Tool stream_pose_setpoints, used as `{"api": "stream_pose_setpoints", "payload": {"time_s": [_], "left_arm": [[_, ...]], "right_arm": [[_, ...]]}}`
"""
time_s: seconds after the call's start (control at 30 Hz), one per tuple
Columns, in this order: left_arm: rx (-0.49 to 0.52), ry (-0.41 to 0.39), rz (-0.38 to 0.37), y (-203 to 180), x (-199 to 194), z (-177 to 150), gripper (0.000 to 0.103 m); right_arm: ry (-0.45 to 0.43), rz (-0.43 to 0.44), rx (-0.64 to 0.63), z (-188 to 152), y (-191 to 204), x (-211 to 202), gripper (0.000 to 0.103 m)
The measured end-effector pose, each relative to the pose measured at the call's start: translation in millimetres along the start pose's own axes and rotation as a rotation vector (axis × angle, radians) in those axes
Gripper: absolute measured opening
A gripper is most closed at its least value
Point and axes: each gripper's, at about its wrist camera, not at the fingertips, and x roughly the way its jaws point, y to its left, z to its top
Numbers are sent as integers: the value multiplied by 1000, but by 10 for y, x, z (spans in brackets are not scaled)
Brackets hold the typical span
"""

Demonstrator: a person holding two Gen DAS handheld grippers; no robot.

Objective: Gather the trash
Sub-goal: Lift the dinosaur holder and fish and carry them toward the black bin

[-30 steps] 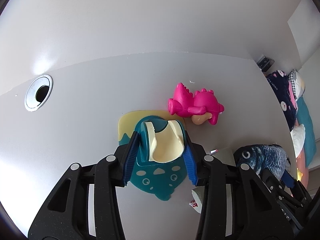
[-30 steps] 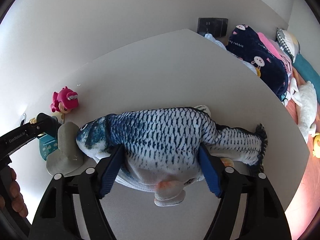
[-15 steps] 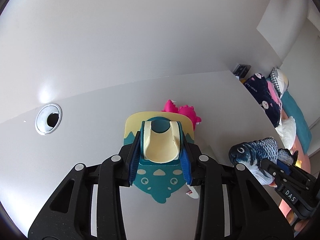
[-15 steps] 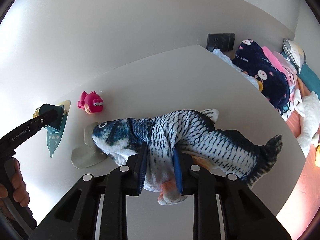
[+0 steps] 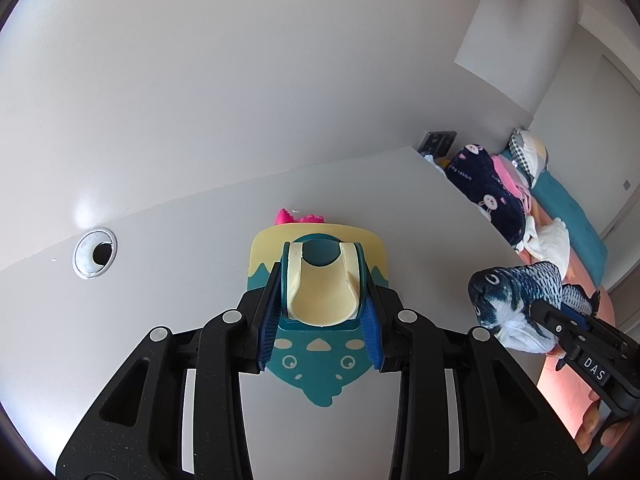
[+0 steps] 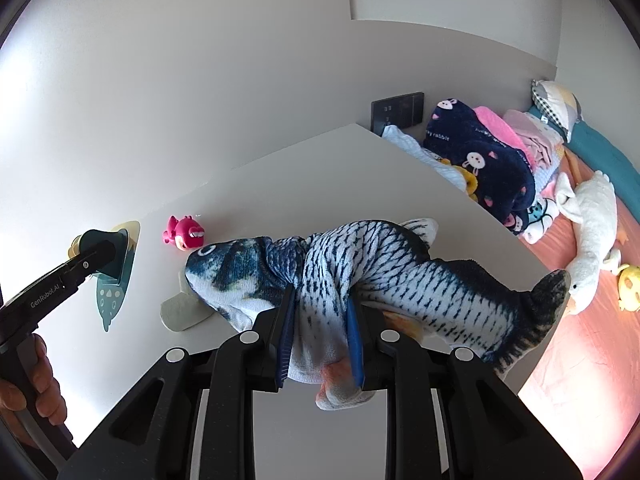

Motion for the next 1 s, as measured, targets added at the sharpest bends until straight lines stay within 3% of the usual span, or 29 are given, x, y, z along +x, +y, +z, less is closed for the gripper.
{"api": "stream_pose_setpoints", "payload": {"time_s": [0.4,1.0], "left_arm": [[107,-11,-87,-620,-122,-118,35],[303,42,-239,-1783,-145,-433,35]], "right_arm": [[-50,-87,77,-268,-461,-504,25],[-84,-222,249,-749,-1408,-1106,24]]}}
